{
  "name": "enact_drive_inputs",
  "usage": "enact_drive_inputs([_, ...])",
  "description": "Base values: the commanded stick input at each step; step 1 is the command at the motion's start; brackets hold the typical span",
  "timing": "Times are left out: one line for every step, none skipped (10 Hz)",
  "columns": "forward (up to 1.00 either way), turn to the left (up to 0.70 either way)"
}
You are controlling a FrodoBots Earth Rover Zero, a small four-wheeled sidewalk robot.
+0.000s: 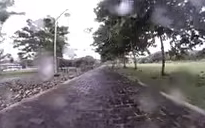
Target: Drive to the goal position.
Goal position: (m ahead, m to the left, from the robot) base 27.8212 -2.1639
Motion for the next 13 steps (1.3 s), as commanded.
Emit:
enact_drive_inputs([0.70,0.00])
enact_drive_inputs([0.70,0.00])
enact_drive_inputs([0.70,0.00])
enact_drive_inputs([0.70,0.00])
enact_drive_inputs([0.70,0.00])
enact_drive_inputs([0.70,0.00])
enact_drive_inputs([0.70,0.00])
enact_drive_inputs([0.70,0.00])
enact_drive_inputs([0.70,0.00])
enact_drive_inputs([0.70,0.00])
enact_drive_inputs([0.70,0.00])
enact_drive_inputs([0.70,0.00])
enact_drive_inputs([0.70,0.00])
